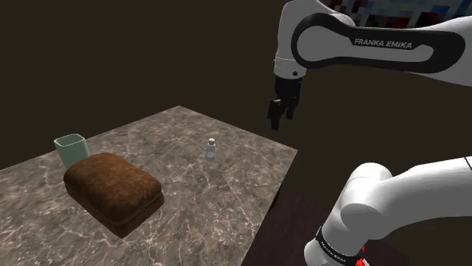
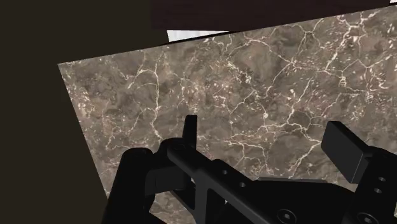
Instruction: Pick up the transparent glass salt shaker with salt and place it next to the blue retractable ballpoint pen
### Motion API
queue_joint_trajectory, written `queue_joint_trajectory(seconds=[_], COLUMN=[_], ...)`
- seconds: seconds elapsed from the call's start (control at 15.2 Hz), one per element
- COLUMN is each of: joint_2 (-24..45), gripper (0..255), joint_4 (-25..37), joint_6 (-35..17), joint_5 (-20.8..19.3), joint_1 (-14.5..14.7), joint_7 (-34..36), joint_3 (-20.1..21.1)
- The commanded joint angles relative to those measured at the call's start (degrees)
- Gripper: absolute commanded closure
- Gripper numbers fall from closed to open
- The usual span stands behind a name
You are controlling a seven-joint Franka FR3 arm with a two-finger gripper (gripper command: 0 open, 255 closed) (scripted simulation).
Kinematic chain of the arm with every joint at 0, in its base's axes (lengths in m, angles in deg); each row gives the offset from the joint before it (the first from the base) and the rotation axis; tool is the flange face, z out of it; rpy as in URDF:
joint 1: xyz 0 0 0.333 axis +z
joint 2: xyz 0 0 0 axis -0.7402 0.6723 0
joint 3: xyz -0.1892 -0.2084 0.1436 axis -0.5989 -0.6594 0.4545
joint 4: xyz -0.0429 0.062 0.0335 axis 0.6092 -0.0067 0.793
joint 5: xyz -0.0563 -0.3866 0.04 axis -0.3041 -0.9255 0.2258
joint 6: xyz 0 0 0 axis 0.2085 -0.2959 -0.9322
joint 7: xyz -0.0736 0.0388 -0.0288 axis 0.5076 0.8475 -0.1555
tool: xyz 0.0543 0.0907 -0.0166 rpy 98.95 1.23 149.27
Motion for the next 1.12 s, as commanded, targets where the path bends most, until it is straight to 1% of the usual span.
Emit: queue_joint_trajectory(seconds=[0.0,0.33,0.59,0.86,1.06], joint_2=[0.0,5.3,11.2,18.3,24.2], gripper=[0,0,0,0,0], joint_4=[0.0,-3.7,-4.9,-4.6,-3.4], joint_6=[0.0,-12.5,-22.3,-31.6,-37.9], joint_5=[0.0,0.8,2.1,4.4,7.2], joint_1=[0.0,0.8,1.7,3.2,4.5], joint_7=[0.0,-3.6,-6.9,-10.9,-14.6], joint_3=[0.0,-3.4,-5.9,-8.4,-10.2])
